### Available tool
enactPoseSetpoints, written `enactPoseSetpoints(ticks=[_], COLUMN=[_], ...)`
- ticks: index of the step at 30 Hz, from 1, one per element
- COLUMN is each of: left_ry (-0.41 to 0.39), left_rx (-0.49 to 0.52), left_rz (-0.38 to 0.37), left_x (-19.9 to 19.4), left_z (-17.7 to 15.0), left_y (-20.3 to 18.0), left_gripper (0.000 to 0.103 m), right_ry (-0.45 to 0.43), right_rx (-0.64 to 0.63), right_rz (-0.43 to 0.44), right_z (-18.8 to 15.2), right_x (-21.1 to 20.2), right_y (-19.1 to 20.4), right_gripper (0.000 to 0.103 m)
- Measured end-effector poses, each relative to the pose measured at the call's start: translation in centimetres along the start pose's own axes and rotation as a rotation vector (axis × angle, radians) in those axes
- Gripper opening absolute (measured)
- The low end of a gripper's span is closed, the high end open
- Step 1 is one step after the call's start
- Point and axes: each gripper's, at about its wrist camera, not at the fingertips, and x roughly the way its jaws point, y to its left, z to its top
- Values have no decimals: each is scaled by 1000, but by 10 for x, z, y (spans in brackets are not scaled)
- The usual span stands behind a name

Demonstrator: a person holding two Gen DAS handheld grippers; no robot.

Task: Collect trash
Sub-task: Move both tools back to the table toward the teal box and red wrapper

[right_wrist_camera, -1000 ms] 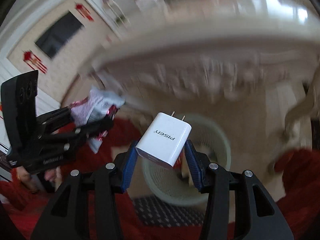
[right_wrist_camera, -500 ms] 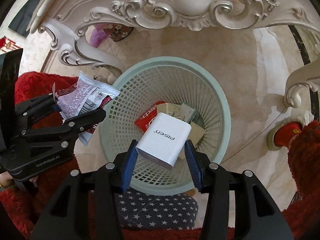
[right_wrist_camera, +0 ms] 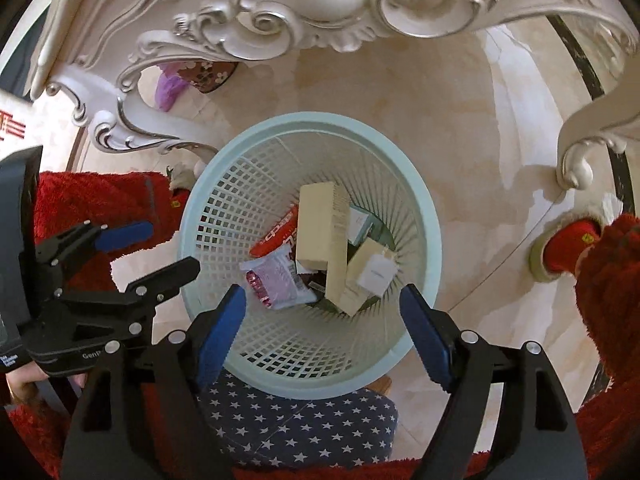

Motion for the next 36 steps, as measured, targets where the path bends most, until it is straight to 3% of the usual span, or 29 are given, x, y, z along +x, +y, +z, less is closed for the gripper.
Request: enactPoseSetpoints(ticks=[6,10,13,18,22,24,26,31,36], left_ry=[-8,-107,-232,-365,-471,-528,-563,-607,-636], left_rx=[23,48,91,114,73,29,-18,-145,-172], left_rz=[-9,-72,-71,-79,-60,-34,-2,-71,-80], left_x=[-1,-33,-79,-151,-205,-221,-230,-233,-225], left_z=[-2,-6,-9,1,41,69,95,174,250], left_y=[-5,-6,-4,8,26,36,42,73,101], left_gripper=[76,76,76,76,76,85,85,85,85], right_ry=[13,-26,-118,-318,-497,-581,-634,-674,-658], right_rx=[18,13,-24,-152,-226,-242,-242,-241,-234], right_rz=[1,33,90,165,111,36,-43,-144,-197], right_z=[0,-1,-4,4,31,56,82,160,230], right_x=[5,-9,-42,-129,-191,-211,-218,-210,-193], right_y=[1,4,9,27,39,42,43,50,40], right_gripper=[75,75,75,75,77,83,83,83,83])
